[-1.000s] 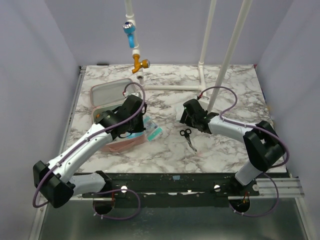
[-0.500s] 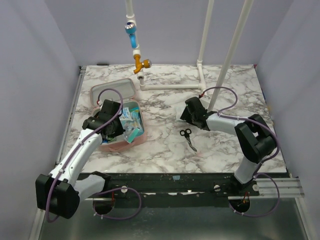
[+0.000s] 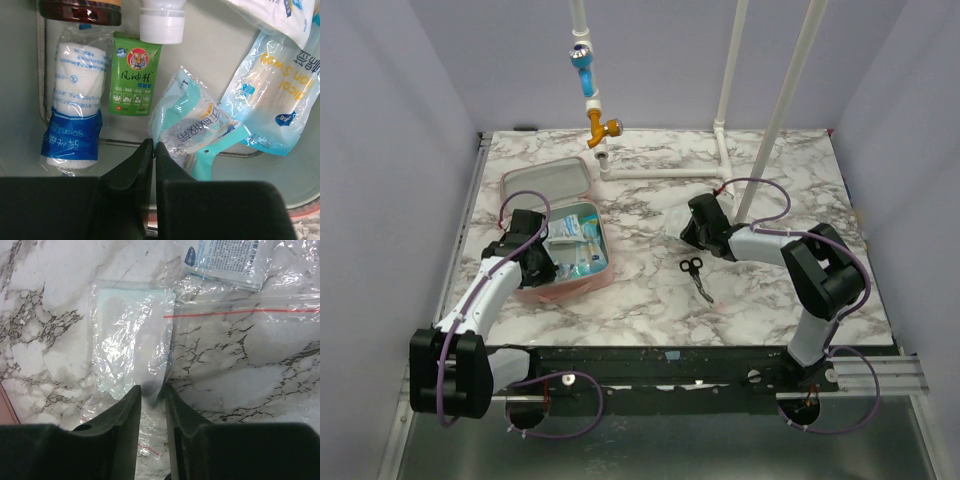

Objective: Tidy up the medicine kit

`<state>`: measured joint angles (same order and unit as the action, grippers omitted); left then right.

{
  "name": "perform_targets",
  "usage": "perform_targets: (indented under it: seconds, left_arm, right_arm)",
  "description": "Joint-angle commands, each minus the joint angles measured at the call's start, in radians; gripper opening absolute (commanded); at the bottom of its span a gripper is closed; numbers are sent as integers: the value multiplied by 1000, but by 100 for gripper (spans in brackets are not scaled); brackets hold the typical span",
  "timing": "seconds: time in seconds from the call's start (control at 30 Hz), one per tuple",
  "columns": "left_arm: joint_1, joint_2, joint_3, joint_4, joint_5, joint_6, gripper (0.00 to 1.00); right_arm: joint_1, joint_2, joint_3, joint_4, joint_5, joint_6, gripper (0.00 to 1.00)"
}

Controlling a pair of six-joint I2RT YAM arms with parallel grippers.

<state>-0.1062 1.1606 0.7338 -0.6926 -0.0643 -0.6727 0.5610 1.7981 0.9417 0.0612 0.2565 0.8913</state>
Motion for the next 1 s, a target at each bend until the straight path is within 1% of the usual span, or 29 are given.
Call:
perform_targets:
  seconds: [0.0, 0.03, 0.13, 0.17, 0.3, 0.43, 0.53, 0.67, 0.7, 0.77, 0.8, 0.9, 0.97]
  left_arm:
    - [4, 5, -32, 40, 46, 2, 12]
    - [5, 5, -38, 42, 46, 1, 18]
    - [4, -5, -50, 39, 48, -2, 38]
    - [4, -13, -53, 37, 53, -2, 42]
    - [3, -53, -49, 20, 63, -7, 56]
    - [3, -120, -31, -5, 107, -10, 68]
    - [3, -165, 0, -40, 115, -3, 76]
    - [3, -220, 41, -77, 122, 24, 85]
    - [3, -232, 53, -87, 126, 32, 92]
    - [4, -254, 73, -101, 149, 58, 95]
    - [3, -263, 82, -108, 164, 71, 98]
    - [4, -300, 110, -130, 188, 97, 98]
    - [2, -345, 115, -128, 194, 114, 99]
  right_arm:
    - [-18, 55, -29, -11, -66, 24, 24]
    - [-17, 59, -31, -11, -70, 29, 19]
    - [-17, 53, -43, 0, -73, 38, 4]
    - [-17, 47, -48, 3, -75, 41, 1]
    - [-17, 6, -60, 15, -79, 42, 1]
    - [-16, -56, -70, 18, -85, 37, 1]
    - [-14, -117, -81, 22, -85, 28, 1]
    - [-11, -176, -73, -17, -87, 19, 1]
    - [-4, -194, -66, -28, -86, 13, 1]
    - [8, -224, -58, -45, -80, 0, 1]
    - [16, -235, -52, -55, -81, -6, 1]
    - [45, -260, -16, -117, -77, -30, 1]
    - [82, -288, -2, -141, -43, -44, 1]
